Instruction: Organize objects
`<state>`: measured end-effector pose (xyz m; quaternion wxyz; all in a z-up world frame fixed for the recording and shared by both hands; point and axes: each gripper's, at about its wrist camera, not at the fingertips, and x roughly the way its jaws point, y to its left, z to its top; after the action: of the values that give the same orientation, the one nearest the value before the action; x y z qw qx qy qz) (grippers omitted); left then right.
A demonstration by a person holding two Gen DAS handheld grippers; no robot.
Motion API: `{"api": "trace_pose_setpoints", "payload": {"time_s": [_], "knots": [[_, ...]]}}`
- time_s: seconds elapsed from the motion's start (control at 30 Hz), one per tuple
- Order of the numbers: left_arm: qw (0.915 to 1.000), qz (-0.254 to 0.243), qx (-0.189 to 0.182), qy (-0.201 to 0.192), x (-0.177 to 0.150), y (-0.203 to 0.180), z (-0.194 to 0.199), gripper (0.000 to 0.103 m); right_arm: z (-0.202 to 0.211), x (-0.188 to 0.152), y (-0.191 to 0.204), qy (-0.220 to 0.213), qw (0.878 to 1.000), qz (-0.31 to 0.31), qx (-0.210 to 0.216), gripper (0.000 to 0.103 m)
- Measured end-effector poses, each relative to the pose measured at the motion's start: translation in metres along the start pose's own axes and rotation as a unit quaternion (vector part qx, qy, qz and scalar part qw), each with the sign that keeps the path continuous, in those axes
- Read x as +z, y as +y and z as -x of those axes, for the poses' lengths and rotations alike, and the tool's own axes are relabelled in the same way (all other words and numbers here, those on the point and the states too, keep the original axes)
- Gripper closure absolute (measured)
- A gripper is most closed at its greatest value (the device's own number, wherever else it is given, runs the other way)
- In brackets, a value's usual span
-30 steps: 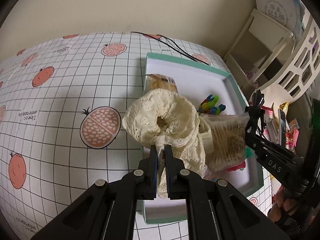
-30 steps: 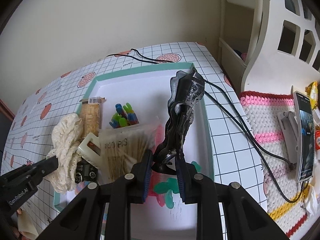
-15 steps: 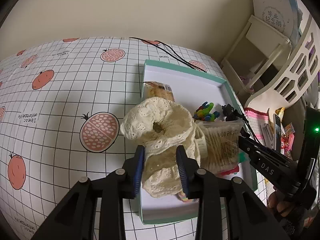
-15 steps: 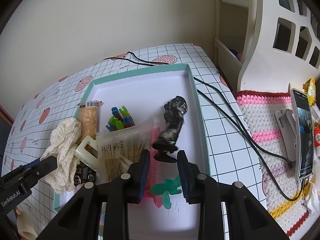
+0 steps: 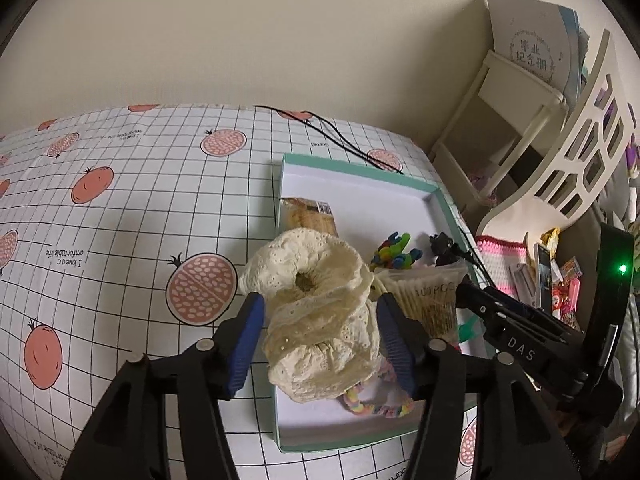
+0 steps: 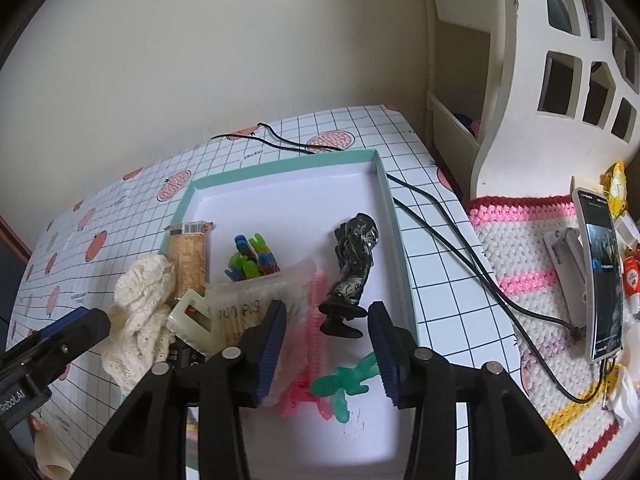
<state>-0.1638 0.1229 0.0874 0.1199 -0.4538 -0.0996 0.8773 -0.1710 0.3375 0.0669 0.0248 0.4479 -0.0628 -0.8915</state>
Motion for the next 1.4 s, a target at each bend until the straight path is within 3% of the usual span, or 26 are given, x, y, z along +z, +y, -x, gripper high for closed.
{"api": "trace_pose_setpoints", "payload": {"time_s": [0.13, 0.33, 0.4, 0.43, 0.53, 0.7, 0.87, 0.9, 1.4], "knots": [[0.9999, 0.009, 0.002, -0.008, 0.001, 0.004, 0.005, 0.038, 0.002, 0.001, 0.004, -0.005, 1.000, 0.003, 0.005, 0.042], [0.9993, 0.018, 0.030, -0.013, 0.002, 0.011, 0.007, 0.037, 0.002, 0.000, 0.007, -0.006, 1.000, 0.003, 0.012, 0.033], [0.9988, 0.024, 0.040, -0.014, 0.003, 0.014, 0.007, 0.029, 0.002, -0.001, 0.009, -0.007, 1.000, 0.006, 0.013, 0.031], [0.9985, 0.028, 0.044, -0.016, 0.003, 0.016, 0.007, 0.020, 0.002, -0.001, 0.010, -0.008, 1.000, 0.007, 0.014, 0.031], [0.9974, 0.037, 0.057, -0.023, 0.002, 0.023, 0.009, 0.017, 0.001, -0.001, 0.012, -0.008, 1.000, 0.011, 0.015, 0.024], [0.9944, 0.044, 0.089, -0.035, 0.002, 0.031, 0.011, 0.005, 0.001, -0.003, 0.014, -0.009, 1.000, 0.013, 0.018, 0.015], [0.9907, 0.037, 0.121, -0.050, 0.004, 0.033, 0.014, 0.004, 0.003, -0.003, 0.017, -0.010, 1.000, 0.013, 0.023, 0.006], [0.9904, 0.037, 0.124, -0.050, 0.004, 0.034, 0.015, 0.004, 0.003, -0.004, 0.018, -0.011, 1.000, 0.013, 0.023, 0.000], [0.9875, 0.039, 0.144, -0.049, 0.007, 0.037, 0.023, 0.004, 0.015, -0.005, 0.031, -0.019, 0.999, 0.018, 0.024, 0.000]]}}
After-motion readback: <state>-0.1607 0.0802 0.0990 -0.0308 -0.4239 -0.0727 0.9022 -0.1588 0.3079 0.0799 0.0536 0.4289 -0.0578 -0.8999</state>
